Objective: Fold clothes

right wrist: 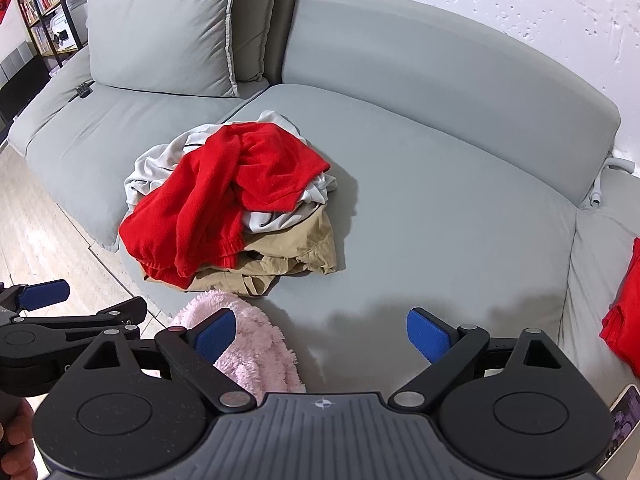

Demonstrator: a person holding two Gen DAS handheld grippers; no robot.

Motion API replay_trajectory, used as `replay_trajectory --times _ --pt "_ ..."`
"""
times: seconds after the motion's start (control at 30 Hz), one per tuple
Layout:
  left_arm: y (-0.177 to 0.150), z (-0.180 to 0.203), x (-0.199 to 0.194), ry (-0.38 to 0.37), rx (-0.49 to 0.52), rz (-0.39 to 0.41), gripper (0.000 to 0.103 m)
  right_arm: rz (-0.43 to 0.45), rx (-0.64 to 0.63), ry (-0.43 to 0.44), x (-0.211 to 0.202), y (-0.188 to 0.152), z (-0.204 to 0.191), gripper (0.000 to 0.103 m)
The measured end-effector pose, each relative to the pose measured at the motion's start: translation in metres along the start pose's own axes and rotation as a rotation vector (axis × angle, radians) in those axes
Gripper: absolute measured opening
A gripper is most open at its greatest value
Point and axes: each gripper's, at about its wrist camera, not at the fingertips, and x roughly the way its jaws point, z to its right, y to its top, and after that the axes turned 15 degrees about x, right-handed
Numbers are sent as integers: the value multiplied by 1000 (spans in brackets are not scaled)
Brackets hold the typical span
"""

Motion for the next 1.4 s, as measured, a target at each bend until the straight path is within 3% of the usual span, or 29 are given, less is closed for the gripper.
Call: replay_trajectory --times 1.4 --pt "-6 1 -2 14 12 2 89 -6 10 4 -1 -1 1 93"
